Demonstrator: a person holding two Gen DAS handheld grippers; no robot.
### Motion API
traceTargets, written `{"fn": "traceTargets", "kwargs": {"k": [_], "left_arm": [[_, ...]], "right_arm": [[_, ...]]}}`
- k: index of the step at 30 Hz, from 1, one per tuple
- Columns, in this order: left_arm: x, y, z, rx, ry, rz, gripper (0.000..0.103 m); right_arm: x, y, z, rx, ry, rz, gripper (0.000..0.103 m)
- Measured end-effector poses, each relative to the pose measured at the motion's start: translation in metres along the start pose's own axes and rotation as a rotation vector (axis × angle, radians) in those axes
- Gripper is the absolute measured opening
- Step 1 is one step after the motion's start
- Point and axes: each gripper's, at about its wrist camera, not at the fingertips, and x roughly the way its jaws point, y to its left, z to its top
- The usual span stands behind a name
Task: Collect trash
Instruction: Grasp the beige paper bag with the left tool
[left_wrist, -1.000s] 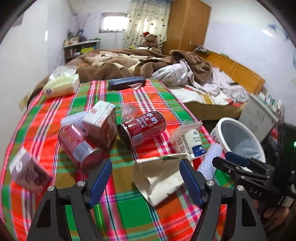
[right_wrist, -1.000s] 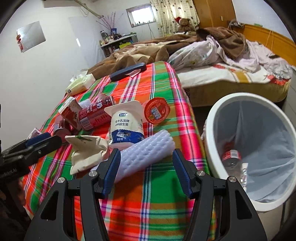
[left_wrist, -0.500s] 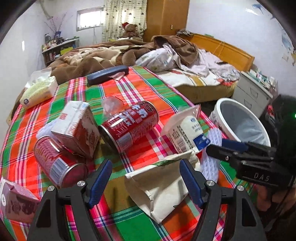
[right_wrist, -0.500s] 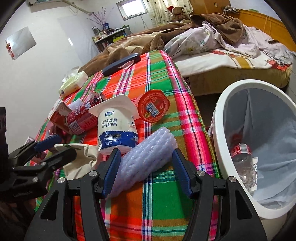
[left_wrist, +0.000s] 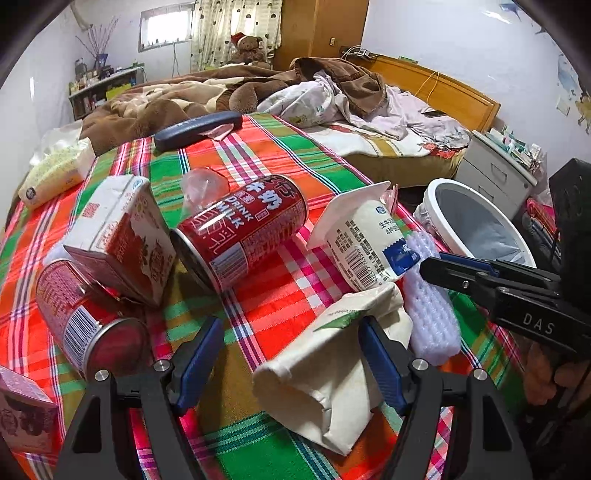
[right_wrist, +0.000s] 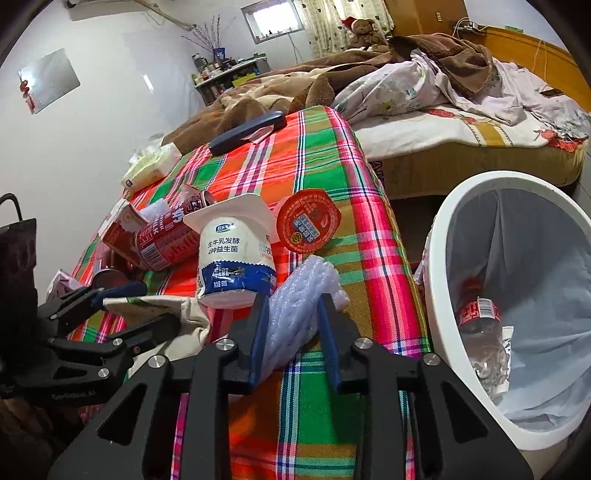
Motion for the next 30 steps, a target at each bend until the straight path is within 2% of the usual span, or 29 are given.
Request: {"fn": "traceTargets", "kwargs": {"k": [4, 9, 11, 16, 19, 25, 27, 28, 30], "left_arm": [[-0.002, -0.003, -0.006, -0.004, 0.013, -0.03, 0.074], [-0.009, -0.008, -0.017, -0.017, 0.015, -0.068, 0.05], [-0.012, -0.008, -0.02, -0.033, 0.013, -0.084, 0.045], [-0.01, -0.014, -0.021, -0.002, 0.025, -0.112, 0.045], [-0.007, -0.017, -0.017, 0.012, 0.019, -0.104, 0.058], [0.001, -0.012, -0.01, -0.056, 0.016, -0.119, 0.057], [0.001, -0.011, -0.011, -0.061, 0.014, -0.132, 0.045], [0.0, -0.011, -0.011, -0.064, 0.011, -0.131, 0.044], [-0.003, -0.01, -0.012, -0.072, 0.001, -0.126, 0.034]], "right_arm": [[-0.002, 0.002, -0.001, -0.018, -0.005, -0.002, 0.015], [-0.002, 0.0, -0.001, -0.025, -0.006, 0.006, 0.014], [-0.003, 0.0, -0.001, -0.027, -0.006, 0.008, 0.013], [-0.004, -0.001, -0.002, -0.028, -0.005, 0.01, 0.013], [-0.004, -0.002, -0.003, -0.026, -0.002, 0.012, 0.013], [-0.005, -0.003, -0.003, -0.027, -0.002, 0.015, 0.013], [-0.005, -0.003, -0.003, -0.027, -0.002, 0.017, 0.013], [-0.005, -0.004, -0.003, -0.028, -0.003, 0.016, 0.013], [-0.005, -0.005, -0.003, -0.023, -0.004, 0.018, 0.013]]}}
